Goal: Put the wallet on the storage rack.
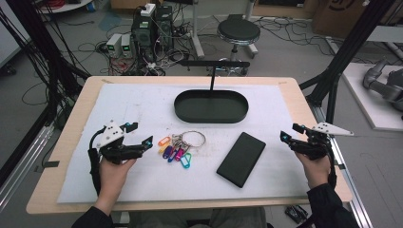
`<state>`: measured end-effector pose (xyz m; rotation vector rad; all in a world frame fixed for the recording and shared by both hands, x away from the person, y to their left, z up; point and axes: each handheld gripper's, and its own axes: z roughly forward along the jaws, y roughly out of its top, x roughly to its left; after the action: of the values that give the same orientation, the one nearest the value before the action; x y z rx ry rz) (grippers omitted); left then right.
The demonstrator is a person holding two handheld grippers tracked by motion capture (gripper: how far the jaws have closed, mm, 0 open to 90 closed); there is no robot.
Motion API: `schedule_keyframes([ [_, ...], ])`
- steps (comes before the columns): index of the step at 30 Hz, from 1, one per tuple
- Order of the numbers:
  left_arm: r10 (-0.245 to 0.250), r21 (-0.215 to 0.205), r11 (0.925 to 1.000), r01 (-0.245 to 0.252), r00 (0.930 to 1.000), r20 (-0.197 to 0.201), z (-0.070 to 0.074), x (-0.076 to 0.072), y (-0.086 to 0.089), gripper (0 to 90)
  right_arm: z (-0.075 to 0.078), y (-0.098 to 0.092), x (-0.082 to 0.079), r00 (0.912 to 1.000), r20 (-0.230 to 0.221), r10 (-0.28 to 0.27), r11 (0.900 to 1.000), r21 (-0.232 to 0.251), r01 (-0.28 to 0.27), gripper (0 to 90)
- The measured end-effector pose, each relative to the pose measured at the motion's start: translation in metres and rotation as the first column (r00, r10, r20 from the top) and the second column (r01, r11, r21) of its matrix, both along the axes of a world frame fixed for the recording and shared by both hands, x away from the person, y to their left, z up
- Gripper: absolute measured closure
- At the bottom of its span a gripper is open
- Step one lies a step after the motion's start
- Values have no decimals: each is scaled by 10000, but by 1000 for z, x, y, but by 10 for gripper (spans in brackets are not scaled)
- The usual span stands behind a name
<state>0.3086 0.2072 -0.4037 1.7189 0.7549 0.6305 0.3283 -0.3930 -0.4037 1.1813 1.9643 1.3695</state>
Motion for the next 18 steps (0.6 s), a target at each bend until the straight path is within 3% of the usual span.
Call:
schedule_keyframes([
  [13, -116, -8, 9999, 116, 9999, -34, -1, 0, 0, 233, -4, 0, 4, 9996, -79, 281, 9987, -427, -284, 285],
  [17, -138, -27, 9999, 138, 9999, -73, -2, -1, 0, 233, -6, -2, 4, 9984, -155, 536, 9976, -429, -542, 300],
  [18, -136, -26, 9999, 136, 9999, -67, -1, -1, 0, 233, -7, -3, 3, 9965, -97, 834, 9957, -392, -837, 328],
])
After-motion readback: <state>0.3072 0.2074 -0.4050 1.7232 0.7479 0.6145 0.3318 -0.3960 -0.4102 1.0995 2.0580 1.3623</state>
